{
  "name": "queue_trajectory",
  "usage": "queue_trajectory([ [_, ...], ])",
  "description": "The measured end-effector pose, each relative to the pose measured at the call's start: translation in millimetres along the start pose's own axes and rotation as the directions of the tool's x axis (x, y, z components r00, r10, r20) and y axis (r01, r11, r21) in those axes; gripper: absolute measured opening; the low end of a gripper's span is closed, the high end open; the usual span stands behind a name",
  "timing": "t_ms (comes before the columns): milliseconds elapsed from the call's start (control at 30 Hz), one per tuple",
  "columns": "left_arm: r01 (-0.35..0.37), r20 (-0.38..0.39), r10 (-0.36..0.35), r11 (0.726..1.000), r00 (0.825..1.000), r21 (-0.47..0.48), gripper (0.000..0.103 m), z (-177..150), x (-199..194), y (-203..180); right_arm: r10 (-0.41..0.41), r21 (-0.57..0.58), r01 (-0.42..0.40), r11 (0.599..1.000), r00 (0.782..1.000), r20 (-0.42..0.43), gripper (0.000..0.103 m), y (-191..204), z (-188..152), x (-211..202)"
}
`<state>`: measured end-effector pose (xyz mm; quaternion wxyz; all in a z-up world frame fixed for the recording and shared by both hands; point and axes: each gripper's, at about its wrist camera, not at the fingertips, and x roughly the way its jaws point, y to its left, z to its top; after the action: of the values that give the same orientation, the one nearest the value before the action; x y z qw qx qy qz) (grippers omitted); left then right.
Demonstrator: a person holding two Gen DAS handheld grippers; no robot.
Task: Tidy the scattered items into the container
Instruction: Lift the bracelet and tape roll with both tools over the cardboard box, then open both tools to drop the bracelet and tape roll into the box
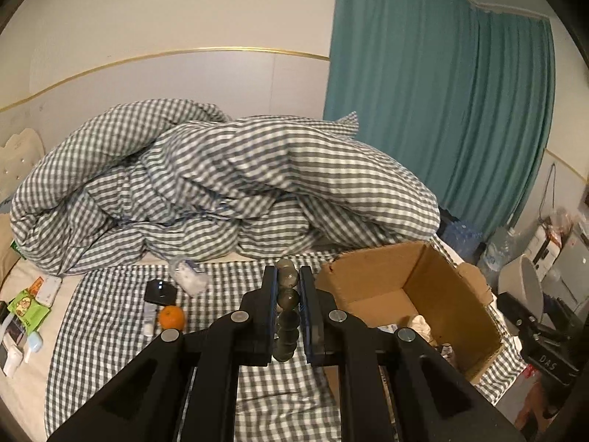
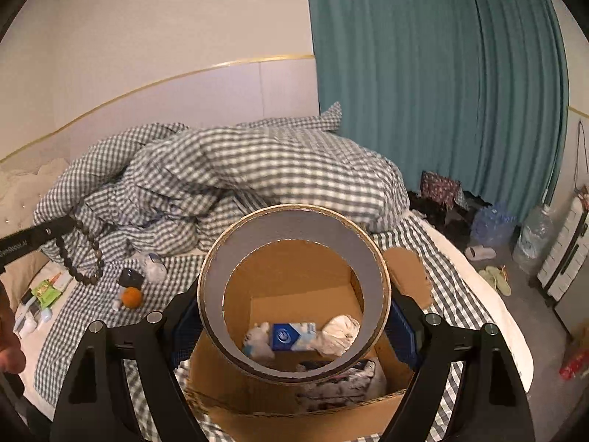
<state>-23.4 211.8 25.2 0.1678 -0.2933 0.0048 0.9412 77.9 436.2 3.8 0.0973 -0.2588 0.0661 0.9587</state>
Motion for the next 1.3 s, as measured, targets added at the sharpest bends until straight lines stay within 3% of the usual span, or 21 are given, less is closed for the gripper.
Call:
queue_trajectory([
  [200, 0.020, -0.016, -0.020, 0.999, 1.000, 0.029, 0.011, 1, 15, -27, 0.002, 0.007, -0.002, 1.000, 0.998, -0.069, 0.084, -19, -10, 27],
  [300, 0.031, -0.027, -0.030, 0.998, 0.999, 0.046, 0.011, 0, 23, -39, -0.015, -0.024, 0.013, 1.000, 0.995, -0.094, 0.092, -21, -14, 37],
  [733, 0.110, -0.076, -0.102, 0.988, 0.992, 0.112, 0.011, -5, 47, -97, -0.076, 0.051, 0.077, 0.996, 0.997, -0.024, 0.097, -71, -11, 16],
  [1100, 0.196, -0.132, -0.175, 0.967, 0.976, 0.163, 0.011, -7, 76, -164, -0.100, 0.065, 0.101, 0.993, 0.995, -0.033, 0.097, -100, -20, 10],
  [1300, 0.209, -0.168, -0.178, 0.960, 0.970, 0.189, 0.011, -18, 88, -186, -0.117, 0.083, 0.119, 0.989, 0.993, -0.029, 0.097, -113, -23, 4],
])
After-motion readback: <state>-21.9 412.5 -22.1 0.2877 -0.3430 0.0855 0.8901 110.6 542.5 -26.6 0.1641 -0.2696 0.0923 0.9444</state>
